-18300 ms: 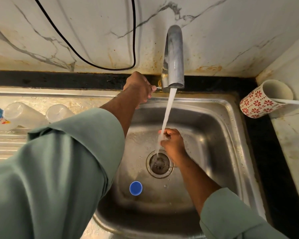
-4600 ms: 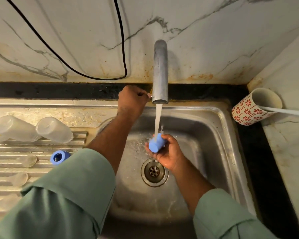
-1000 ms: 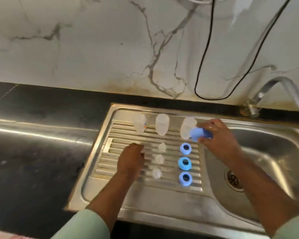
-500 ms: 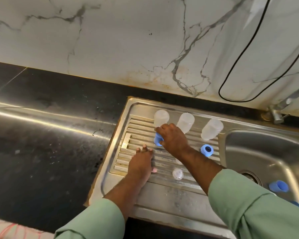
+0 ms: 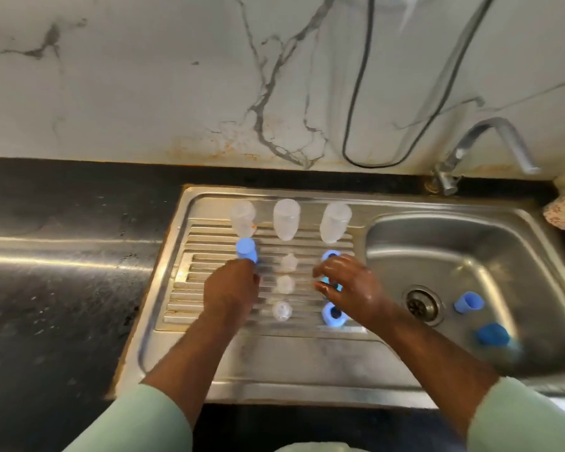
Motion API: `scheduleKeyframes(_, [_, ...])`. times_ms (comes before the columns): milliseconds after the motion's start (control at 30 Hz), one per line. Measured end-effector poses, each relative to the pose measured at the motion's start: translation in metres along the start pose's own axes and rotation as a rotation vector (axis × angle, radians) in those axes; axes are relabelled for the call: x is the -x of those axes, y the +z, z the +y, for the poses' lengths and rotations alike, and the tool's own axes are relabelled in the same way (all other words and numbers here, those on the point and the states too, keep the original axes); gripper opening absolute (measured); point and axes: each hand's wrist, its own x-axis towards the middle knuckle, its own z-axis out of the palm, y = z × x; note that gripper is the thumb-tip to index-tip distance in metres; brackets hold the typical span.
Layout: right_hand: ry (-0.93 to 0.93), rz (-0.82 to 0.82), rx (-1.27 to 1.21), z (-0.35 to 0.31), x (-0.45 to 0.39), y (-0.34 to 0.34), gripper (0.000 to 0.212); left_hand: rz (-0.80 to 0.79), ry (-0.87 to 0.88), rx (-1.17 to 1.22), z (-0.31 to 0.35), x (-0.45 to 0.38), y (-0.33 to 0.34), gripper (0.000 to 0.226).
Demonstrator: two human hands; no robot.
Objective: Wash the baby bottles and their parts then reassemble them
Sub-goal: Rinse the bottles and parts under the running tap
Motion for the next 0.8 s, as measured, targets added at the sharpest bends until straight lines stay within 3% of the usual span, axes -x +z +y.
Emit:
scheduleKeyframes(133, [0.072,0.016,0.081,0.059,0.055,-0.055,0.008,0.123,0.255,0.207,0.101,0.011,0.007,0.02])
scheduleKeyframes(233, [0.218,-0.061,0.081,0.125,0.09,-0.093,0.011,0.018,0.388,0.247,0.198,0.014,0.043,0.019])
scheduleKeyframes(367, [0.504,-0.228,0.115,0.211,0.126,-0.13,0.013,-0.159,0.422,0.155,0.3,0.009,0.094,0.022])
scheduleKeyframes(467, [0.596,-0.37,0.15,0.27,0.153,-0.149,0.026,-0.292,0.381,0.089,0.35,-0.003,0.131,0.022])
scheduleKeyframes(600, [0.671,-0.524,0.108,0.319,0.172,-0.154,0.036,-0.426,0.199,0.128,0.383,-0.016,0.159,0.026])
scheduleKeyframes(800, [0.621,-0.757,0.23,0.344,0.158,-0.141,0.06,-0.349,0.029,0.115,0.402,-0.053,0.152,0.035])
